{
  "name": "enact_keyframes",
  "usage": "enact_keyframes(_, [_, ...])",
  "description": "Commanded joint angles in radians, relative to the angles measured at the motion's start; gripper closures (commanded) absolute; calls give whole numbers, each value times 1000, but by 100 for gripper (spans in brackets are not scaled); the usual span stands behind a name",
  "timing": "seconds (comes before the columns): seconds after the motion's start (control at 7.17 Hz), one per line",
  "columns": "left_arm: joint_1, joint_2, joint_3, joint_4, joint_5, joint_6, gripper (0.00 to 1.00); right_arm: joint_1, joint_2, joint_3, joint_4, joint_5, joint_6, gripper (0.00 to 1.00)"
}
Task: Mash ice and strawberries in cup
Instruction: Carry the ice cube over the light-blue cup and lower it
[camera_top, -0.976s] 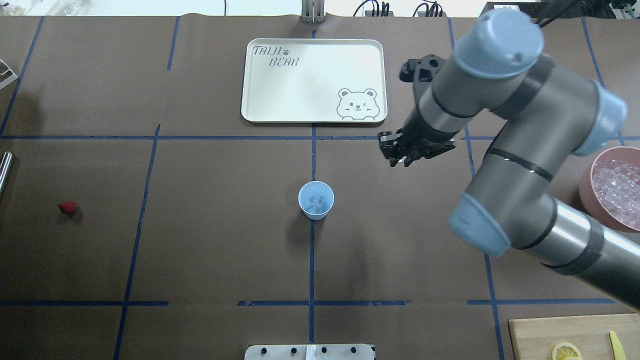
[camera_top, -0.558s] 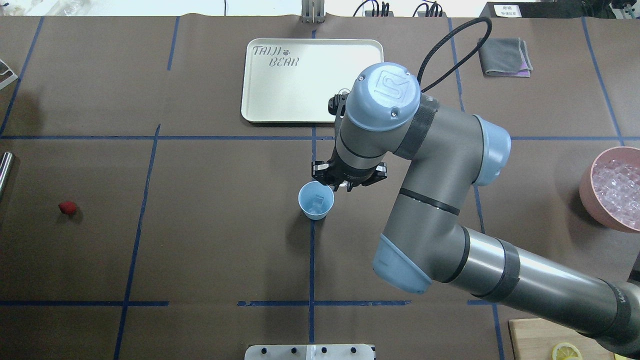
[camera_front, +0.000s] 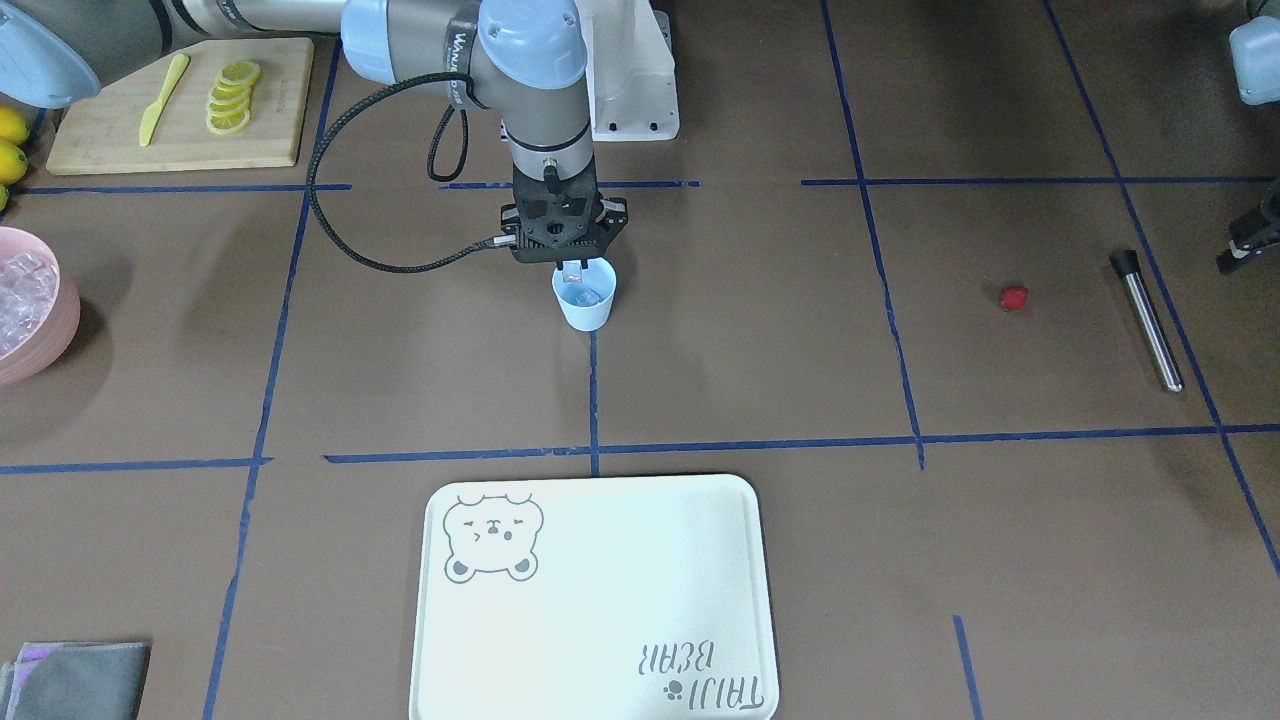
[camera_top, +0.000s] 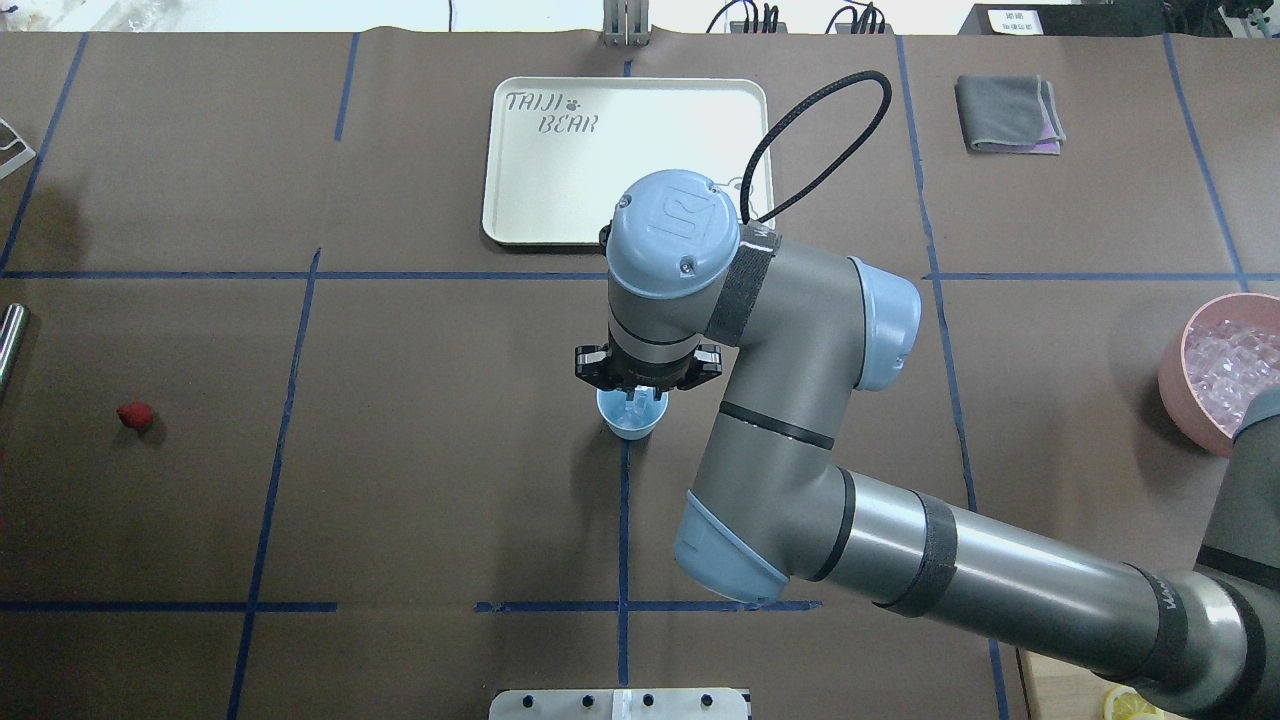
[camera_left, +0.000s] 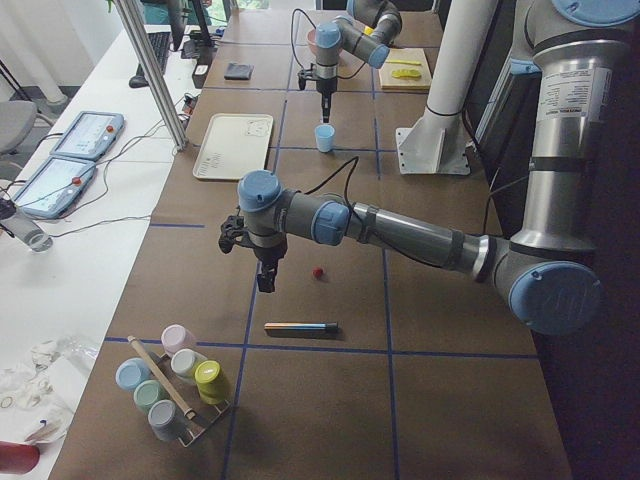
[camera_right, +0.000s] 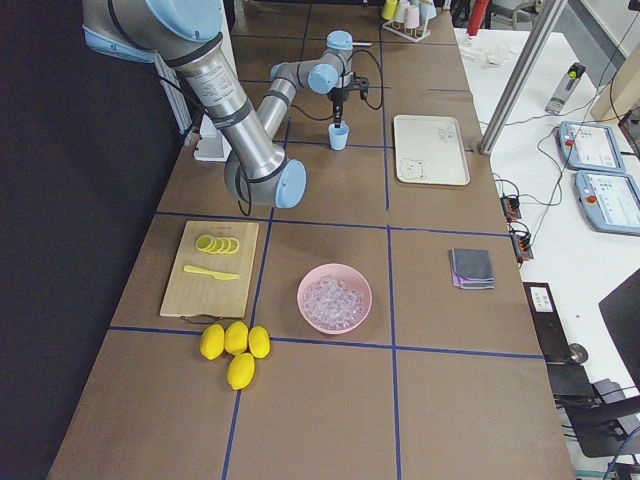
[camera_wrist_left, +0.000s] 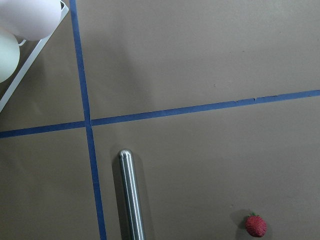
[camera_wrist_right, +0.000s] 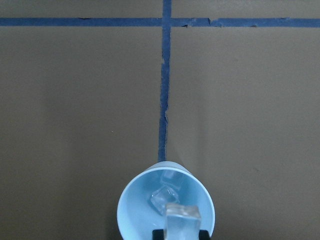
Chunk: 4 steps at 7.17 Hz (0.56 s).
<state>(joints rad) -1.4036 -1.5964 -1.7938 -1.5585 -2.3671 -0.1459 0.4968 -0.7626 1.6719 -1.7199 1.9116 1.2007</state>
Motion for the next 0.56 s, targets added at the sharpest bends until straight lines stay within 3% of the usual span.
enact_keyframes(0.0, [0, -1, 1, 0, 0, 0, 0, -3, 5, -9, 0, 0, -1, 99])
enact_keyframes(0.14, [0, -2, 1, 0, 0, 0, 0, -3, 11, -8, 2, 0, -1, 95])
enact_keyframes(0.28, [0, -4, 1, 0, 0, 0, 0, -4, 14, -12, 2, 0, -1, 81])
enact_keyframes(0.42, [0, -4, 1, 0, 0, 0, 0, -4, 16, -12, 2, 0, -1, 55])
